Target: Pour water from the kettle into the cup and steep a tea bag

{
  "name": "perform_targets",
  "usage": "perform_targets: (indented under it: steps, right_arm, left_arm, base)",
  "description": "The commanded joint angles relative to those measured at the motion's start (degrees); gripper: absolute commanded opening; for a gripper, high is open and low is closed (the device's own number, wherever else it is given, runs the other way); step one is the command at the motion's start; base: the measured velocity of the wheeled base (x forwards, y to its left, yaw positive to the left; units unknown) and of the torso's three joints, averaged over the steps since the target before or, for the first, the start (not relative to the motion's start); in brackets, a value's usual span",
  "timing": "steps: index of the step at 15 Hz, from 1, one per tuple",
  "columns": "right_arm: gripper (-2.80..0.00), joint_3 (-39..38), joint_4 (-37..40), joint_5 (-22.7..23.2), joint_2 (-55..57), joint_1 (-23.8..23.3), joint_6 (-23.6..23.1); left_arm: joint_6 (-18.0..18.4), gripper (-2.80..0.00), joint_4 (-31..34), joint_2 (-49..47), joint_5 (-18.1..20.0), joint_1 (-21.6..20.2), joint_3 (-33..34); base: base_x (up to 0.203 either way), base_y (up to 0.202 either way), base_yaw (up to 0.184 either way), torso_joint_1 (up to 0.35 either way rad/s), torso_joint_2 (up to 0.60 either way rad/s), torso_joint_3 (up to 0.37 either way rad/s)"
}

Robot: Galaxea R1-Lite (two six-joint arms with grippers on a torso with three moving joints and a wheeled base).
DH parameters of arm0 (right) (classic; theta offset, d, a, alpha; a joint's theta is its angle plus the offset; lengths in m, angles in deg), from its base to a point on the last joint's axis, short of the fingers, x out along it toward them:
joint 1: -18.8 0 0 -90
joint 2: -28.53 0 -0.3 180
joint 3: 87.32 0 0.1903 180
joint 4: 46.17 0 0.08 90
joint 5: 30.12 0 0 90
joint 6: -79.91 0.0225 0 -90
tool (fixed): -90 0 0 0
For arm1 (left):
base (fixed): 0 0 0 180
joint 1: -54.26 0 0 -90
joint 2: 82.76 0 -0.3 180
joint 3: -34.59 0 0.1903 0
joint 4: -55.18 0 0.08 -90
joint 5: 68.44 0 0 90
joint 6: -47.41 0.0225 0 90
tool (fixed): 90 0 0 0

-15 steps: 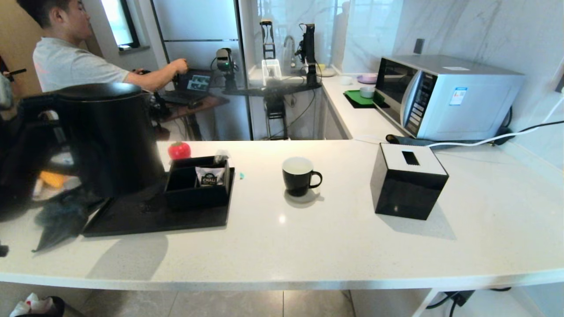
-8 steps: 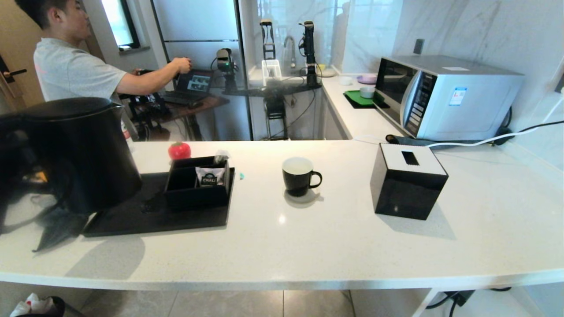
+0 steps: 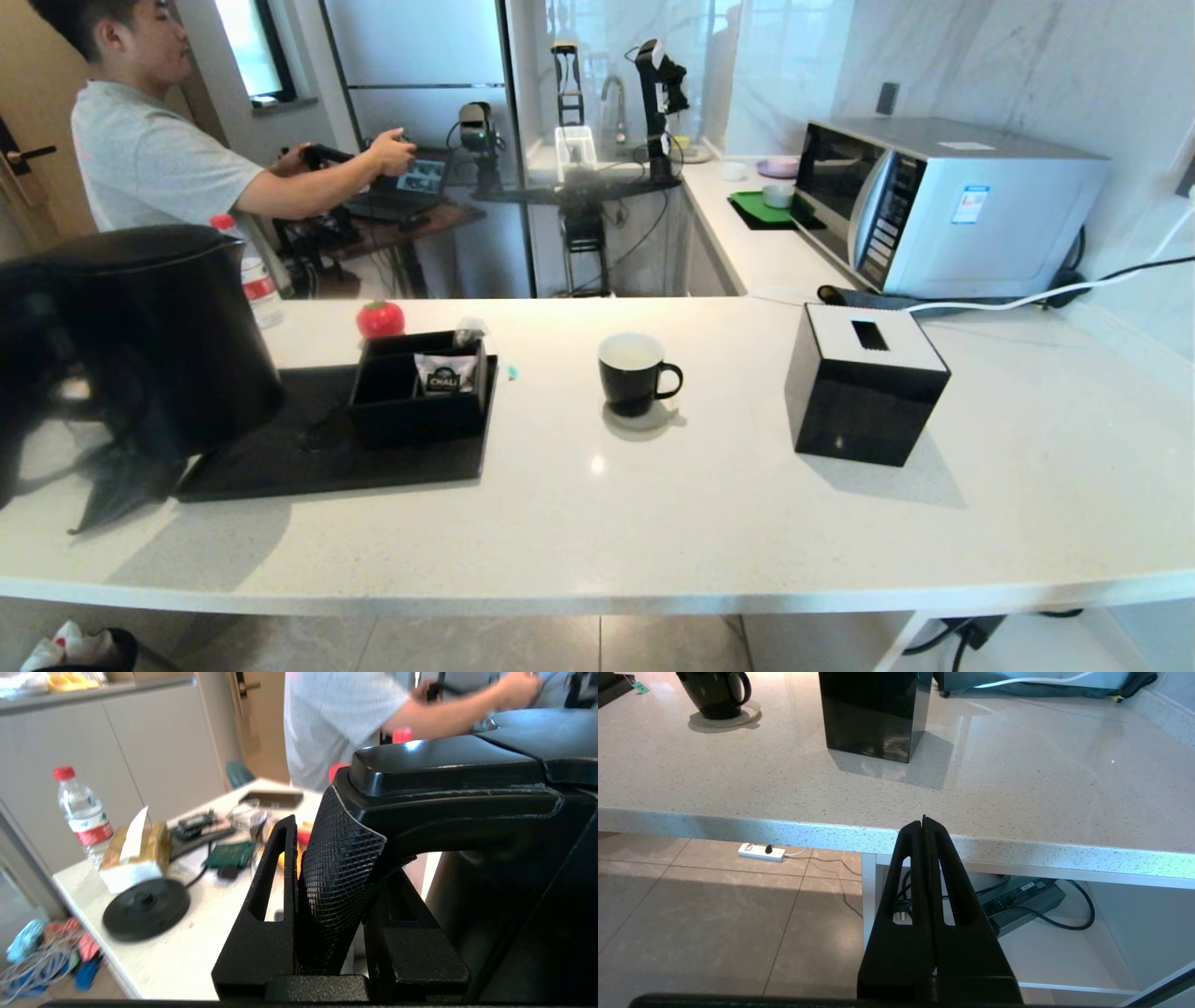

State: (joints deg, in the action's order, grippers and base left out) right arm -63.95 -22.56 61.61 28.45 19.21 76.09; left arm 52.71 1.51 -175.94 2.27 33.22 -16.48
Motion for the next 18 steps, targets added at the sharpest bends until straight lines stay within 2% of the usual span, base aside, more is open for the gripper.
perform_targets:
  steps: [1,6,9,18]
  right_arm:
    - [-2.80,0.00,0.02,0.03,0.07,0.02,-0.04]
    - [-2.80,0.00,0.02,0.03,0.07,0.02,-0.04]
    - [-2.80,0.00,0.02,0.03,0.07,0.02,-0.01]
    - [-2.80,0.00,0.02,0.03,0.07,0.02,-0.04]
  left_arm:
    - [0.06,-2.80,-2.79,-5.29,-0.06,-0.48,0.01]
    - [0.09,-2.80,-8.85,-13.33,0.07,-1.61,-1.21]
    - [0.06,-2.80,-12.28,-18.39,1.91,-2.77,-2.67]
    - [-1.13,-2.80,-12.92,-26.37,3.59,-2.89,-8.11]
  base:
    - [0.000,0.000,0.000,0.000,0.00,0.000]
    - [0.000,0.000,0.000,0.000,0.00,0.000]
    - [0.000,0.000,0.000,0.000,0.00,0.000]
    - [0.000,0.000,0.000,0.000,0.00,0.000]
